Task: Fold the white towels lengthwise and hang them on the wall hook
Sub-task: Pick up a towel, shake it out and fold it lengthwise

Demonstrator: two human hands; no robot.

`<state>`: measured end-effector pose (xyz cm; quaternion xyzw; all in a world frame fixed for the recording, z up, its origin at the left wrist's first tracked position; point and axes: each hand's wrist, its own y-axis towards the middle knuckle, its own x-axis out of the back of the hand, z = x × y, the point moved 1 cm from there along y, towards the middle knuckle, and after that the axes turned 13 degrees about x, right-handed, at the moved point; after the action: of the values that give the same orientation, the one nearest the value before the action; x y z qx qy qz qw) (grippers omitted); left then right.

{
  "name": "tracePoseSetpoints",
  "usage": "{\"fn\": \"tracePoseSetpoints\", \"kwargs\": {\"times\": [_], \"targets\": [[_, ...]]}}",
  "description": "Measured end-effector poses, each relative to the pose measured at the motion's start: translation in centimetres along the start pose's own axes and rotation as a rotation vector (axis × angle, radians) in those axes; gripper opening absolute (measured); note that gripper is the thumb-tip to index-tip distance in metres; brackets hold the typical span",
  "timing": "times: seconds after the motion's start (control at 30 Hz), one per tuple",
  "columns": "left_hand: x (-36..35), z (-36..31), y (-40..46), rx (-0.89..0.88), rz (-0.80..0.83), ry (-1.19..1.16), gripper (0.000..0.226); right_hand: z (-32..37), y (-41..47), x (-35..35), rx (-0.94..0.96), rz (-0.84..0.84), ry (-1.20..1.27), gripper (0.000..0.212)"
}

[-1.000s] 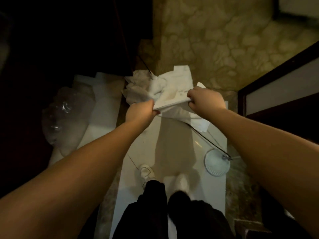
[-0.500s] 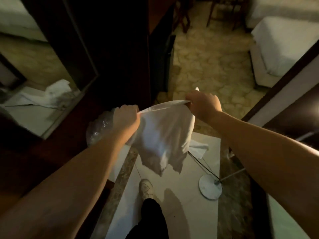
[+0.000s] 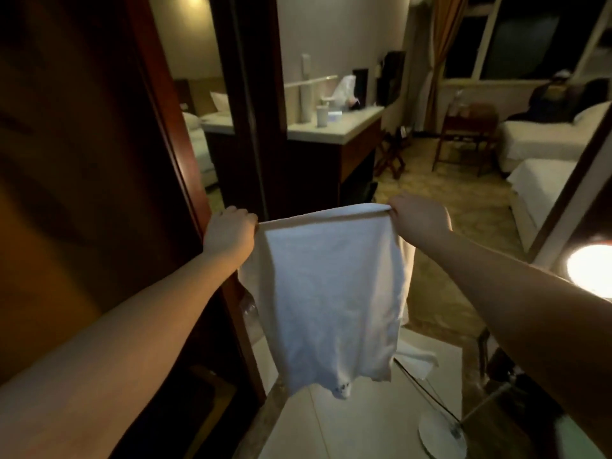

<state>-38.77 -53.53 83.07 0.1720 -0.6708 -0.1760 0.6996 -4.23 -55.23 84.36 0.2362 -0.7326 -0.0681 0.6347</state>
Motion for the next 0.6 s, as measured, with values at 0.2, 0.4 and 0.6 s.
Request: {"fn": "tracePoseSetpoints", "kwargs": {"times": [0.2, 0.4, 0.6], "targets": [[9.4, 5.5, -5.7, 0.207, -0.023, -0.275, 0.018, 4.0, -3.3, 7.0, -0.089, 0.012, -0.023, 0.020], [16.9, 10.1, -13.4, 0.227, 0.003, -0.273, 0.016, 8.8, -7.1, 11.2, -0.080, 0.035, 0.058, 0.022], [22.7, 15.6, -18.3, 0.253, 0.081, -0.160, 0.023, 13.0, -8.9, 14.8, -0.005, -0.063, -0.101, 0.024]]}}
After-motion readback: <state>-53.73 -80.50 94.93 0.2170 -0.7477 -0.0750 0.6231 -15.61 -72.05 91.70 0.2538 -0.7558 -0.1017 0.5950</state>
